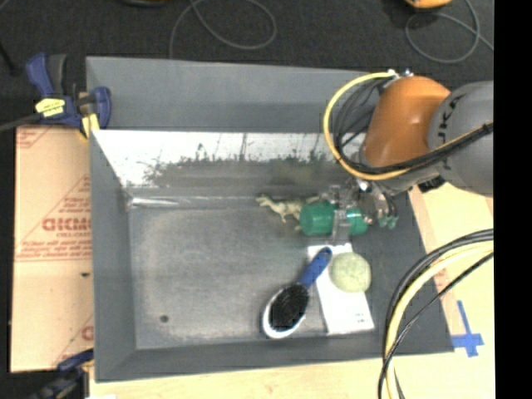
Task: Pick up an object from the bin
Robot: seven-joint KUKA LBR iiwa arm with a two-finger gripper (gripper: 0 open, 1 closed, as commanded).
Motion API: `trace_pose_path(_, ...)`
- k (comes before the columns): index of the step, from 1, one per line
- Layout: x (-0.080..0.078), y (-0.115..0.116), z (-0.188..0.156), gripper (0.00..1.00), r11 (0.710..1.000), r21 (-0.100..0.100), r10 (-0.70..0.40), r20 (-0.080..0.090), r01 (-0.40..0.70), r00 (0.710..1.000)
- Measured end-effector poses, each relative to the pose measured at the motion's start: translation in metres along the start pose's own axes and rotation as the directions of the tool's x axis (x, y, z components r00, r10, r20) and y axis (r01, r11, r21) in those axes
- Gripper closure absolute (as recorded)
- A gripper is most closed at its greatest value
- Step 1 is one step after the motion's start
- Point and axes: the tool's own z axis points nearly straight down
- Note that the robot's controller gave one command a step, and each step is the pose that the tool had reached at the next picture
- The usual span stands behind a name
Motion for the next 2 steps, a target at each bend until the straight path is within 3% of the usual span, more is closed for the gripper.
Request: trace_pose_path(2, -0.0005, -0.0005, -0.0064, 1.0, 1.0, 0.0, 0.001, 0.0, -0.001, 1.0)
